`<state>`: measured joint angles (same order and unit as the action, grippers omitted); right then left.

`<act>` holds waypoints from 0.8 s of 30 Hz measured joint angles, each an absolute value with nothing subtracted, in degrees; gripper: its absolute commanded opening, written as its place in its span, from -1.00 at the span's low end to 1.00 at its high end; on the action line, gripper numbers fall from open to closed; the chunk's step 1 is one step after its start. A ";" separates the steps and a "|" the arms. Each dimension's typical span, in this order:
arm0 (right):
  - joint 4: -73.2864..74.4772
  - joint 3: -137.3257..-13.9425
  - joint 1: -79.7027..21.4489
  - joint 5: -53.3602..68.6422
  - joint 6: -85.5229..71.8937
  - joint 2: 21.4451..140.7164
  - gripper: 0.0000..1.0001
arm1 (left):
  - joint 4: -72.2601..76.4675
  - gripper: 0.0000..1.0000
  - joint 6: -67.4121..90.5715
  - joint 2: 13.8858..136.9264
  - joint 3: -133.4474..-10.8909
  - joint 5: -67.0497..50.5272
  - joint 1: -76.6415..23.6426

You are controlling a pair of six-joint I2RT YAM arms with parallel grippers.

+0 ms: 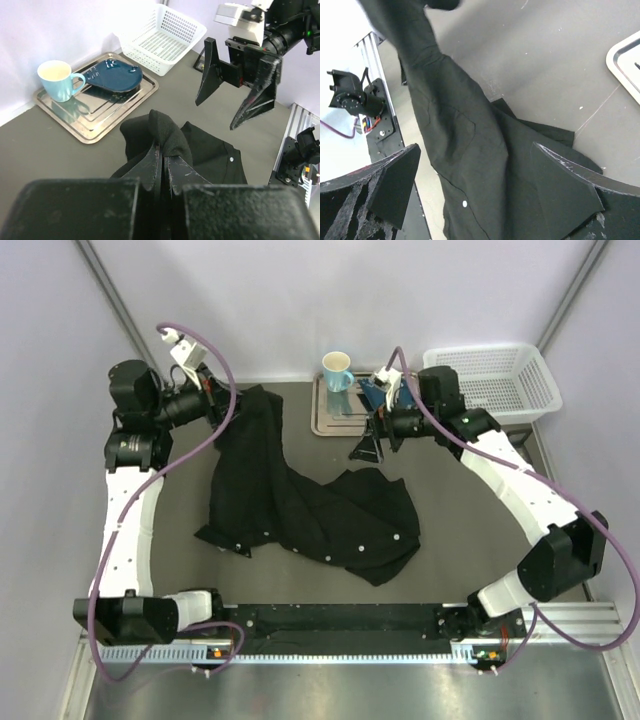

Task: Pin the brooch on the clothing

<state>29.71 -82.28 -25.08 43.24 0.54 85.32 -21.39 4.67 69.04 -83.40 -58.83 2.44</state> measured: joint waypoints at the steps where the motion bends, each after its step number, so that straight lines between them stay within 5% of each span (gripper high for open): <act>1: 30.09 -82.28 -25.08 43.88 1.91 85.17 0.90 | -20.16 -1.00 5.43 70.11 -83.40 -58.83 2.04; 11: 32.97 -85.32 -20.62 42.65 8.05 80.09 0.95 | -18.39 -1.00 1.65 83.92 -94.48 -55.18 -18.68; 17: 34.35 -84.99 -0.73 41.06 7.64 71.20 0.96 | -21.74 -1.00 -8.29 94.37 -99.59 -47.37 -39.00; 21: 35.35 -82.76 10.76 40.47 7.95 67.20 0.95 | -26.70 0.33 -16.19 101.06 -99.74 -44.99 -50.39; 23: 36.51 -81.19 11.18 41.36 9.06 66.46 0.93 | -30.57 0.50 -20.75 102.87 -99.68 -45.89 -52.60; 24: 36.99 -80.42 11.16 42.61 9.54 66.39 0.93 | -33.08 0.74 -22.83 103.04 -99.46 -46.52 -52.56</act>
<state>36.99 -80.42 11.16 42.61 9.54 66.39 -33.08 -22.83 103.04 -99.46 -46.52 -52.56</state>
